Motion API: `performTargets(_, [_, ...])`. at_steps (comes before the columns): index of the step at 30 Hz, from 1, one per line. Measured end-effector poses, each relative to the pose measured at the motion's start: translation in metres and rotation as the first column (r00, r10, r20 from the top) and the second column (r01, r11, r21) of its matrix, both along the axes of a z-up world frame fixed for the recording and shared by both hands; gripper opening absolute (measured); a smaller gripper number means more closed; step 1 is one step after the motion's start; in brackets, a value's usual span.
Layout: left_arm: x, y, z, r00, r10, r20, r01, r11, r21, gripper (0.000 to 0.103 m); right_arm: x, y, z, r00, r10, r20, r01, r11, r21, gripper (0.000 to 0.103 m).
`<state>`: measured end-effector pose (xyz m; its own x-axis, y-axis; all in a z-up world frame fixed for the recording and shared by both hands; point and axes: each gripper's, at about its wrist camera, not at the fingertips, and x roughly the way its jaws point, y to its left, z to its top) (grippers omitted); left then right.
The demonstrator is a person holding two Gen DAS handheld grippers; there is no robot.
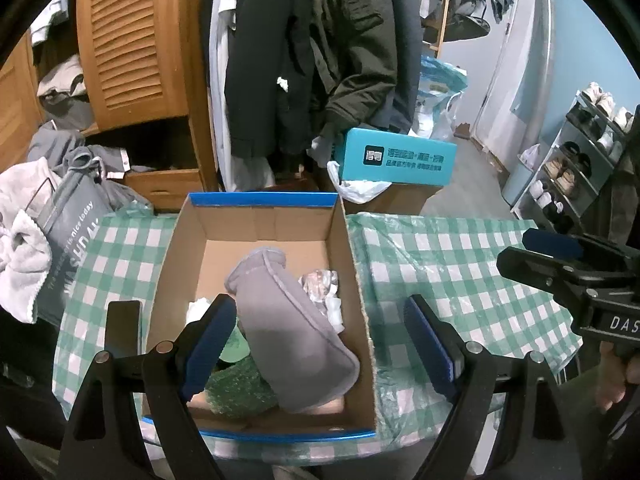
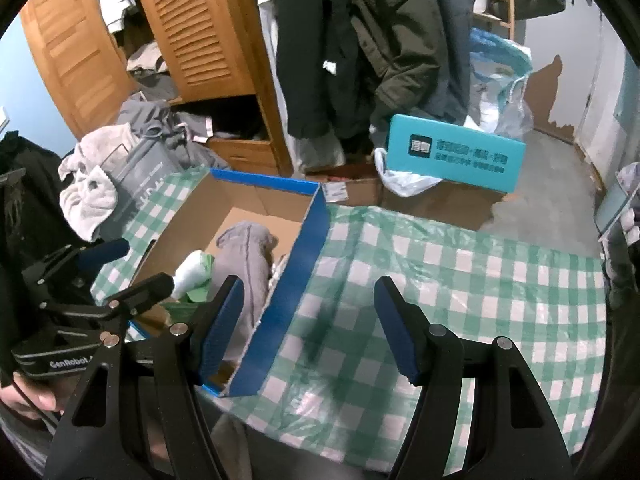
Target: Organize soft objects
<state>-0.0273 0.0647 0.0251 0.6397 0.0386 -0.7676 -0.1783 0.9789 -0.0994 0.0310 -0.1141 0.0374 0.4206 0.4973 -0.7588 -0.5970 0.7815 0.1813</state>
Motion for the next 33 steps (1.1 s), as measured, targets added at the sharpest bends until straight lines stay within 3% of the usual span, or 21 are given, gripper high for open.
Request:
performTargets(13, [0.002,-0.011,0.006,0.999,-0.012,0.032,0.011,1.000,0.020,0.087,0.009,-0.026,-0.009,0.997,-0.073,0.014,0.073,0.997,-0.011,0.067])
performTargets(33, [0.001,-0.016,0.005,1.000,-0.019,0.020,0.019,1.000,0.006,0.087,0.007,-0.026,-0.009,0.998,-0.068,0.003,0.068,0.998,-0.008,0.067])
